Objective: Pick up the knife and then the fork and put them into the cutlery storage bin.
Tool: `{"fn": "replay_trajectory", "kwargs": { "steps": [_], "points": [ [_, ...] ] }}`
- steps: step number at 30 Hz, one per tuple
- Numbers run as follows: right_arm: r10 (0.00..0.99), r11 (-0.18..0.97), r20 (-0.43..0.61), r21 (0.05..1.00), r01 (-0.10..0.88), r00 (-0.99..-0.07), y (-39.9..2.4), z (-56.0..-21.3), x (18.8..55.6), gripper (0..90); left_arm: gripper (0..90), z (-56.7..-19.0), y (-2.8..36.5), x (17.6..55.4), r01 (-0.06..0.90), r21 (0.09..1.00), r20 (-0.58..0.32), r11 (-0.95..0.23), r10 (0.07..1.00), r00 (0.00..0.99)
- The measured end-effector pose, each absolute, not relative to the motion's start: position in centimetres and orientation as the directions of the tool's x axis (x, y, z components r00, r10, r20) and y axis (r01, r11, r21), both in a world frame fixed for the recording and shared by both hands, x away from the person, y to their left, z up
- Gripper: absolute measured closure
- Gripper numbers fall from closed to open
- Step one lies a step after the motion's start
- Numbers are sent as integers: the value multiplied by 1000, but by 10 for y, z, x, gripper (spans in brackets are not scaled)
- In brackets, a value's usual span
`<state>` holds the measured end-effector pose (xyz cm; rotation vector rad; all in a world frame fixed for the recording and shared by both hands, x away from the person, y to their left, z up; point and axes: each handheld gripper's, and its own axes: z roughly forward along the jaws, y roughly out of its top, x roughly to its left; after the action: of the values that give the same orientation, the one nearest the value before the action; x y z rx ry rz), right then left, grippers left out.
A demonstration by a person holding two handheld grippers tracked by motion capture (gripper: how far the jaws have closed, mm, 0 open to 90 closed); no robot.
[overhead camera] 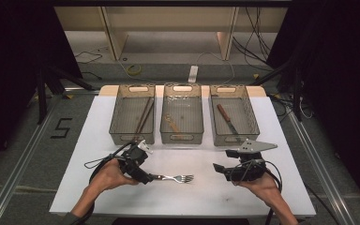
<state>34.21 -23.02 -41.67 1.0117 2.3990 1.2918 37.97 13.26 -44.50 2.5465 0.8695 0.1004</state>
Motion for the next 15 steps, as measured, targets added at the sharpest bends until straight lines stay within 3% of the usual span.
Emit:
{"fn": "replay_trajectory", "kwargs": {
  "steps": [15],
  "points": [
    [648, 394, 113, 797, 458, -753, -225, -422, 332, 264, 394, -451, 126, 380, 506, 379, -49, -775, 529, 847]
  ]
}}
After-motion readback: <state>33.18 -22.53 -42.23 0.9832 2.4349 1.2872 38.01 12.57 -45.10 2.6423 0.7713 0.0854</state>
